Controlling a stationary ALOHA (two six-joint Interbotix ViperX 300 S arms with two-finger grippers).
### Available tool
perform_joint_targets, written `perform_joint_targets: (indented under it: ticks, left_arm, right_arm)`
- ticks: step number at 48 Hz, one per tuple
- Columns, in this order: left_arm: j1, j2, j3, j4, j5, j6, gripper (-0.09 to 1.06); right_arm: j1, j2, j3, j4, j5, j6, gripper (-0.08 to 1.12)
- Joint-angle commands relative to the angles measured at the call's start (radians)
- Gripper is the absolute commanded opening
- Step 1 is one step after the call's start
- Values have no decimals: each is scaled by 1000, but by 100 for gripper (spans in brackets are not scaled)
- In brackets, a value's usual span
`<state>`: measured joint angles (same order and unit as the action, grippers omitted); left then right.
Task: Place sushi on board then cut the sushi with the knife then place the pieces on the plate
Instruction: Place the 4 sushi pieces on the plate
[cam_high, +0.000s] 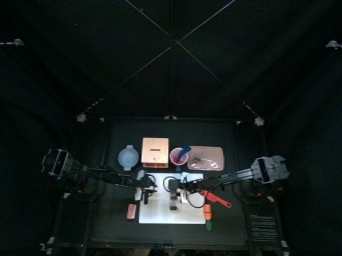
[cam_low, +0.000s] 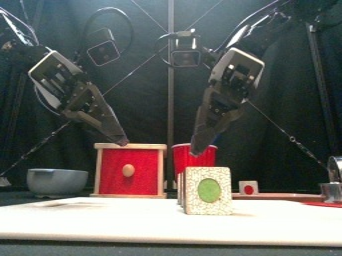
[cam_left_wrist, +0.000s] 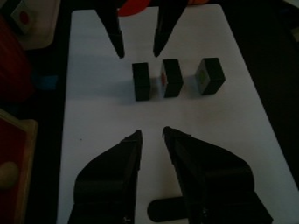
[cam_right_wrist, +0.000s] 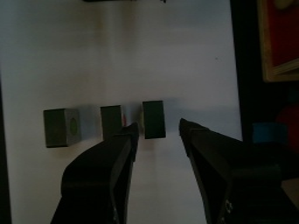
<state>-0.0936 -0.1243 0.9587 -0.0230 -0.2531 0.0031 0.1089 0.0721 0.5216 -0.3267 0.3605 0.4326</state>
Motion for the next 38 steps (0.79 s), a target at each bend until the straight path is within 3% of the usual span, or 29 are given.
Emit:
perform_joint_targets:
  ticks: [1, 29, 38]
  left_arm:
    - [0, -11, -12, -3, -5, -2, 69]
    - [2, -8, -12, -3, -5, -2, 69]
    - [0, -6, -12, -3, -5, 0, 69]
  right_arm:
    - [0, 5, -37, -3, 6, -3, 79]
    - [-8, 97, -64, -11, 17, 0, 78]
    - [-9, 86, -51, -6, 17, 2, 62]
